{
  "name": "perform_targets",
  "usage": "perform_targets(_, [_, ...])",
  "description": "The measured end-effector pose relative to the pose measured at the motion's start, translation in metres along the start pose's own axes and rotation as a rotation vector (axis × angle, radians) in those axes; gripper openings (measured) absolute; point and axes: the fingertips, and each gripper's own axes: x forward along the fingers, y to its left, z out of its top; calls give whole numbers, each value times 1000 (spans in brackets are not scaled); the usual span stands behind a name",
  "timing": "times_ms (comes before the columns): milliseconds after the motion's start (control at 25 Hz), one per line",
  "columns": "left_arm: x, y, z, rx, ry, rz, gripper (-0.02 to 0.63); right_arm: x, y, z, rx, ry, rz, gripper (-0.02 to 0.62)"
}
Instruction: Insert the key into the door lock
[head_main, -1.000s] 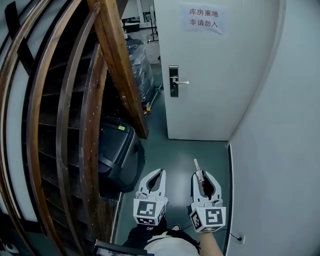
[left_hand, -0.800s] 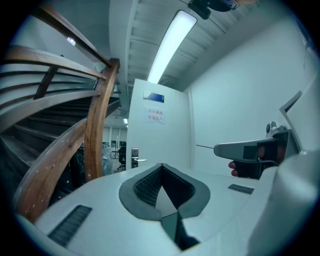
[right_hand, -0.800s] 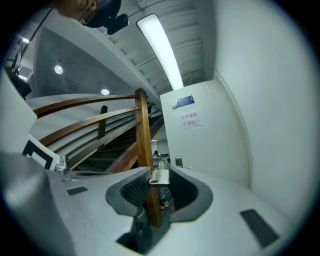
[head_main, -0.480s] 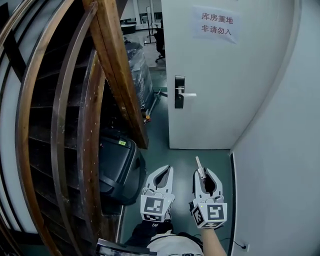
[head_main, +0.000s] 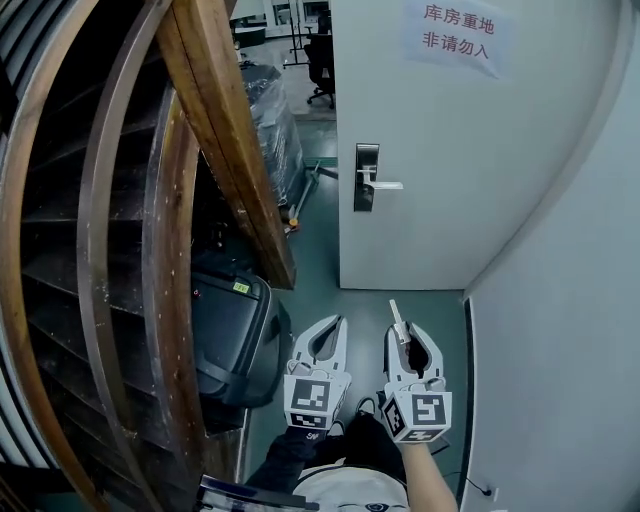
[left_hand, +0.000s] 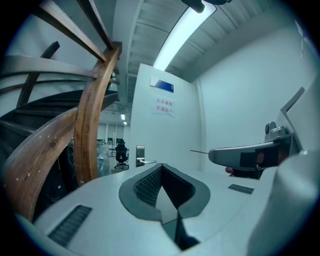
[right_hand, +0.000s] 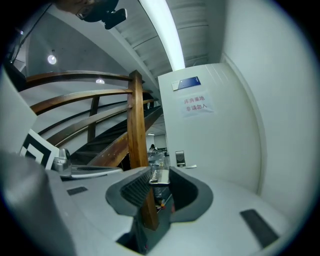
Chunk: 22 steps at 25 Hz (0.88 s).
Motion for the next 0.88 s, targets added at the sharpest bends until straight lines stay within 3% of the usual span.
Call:
perform_targets(560, [128,38,-10,5,-5,88,3,148,-57,-16,-35,17,101,117])
perform_targets(880, [165,82,-44,2,50,133,3,235,-85,-57,-47,74,80,117])
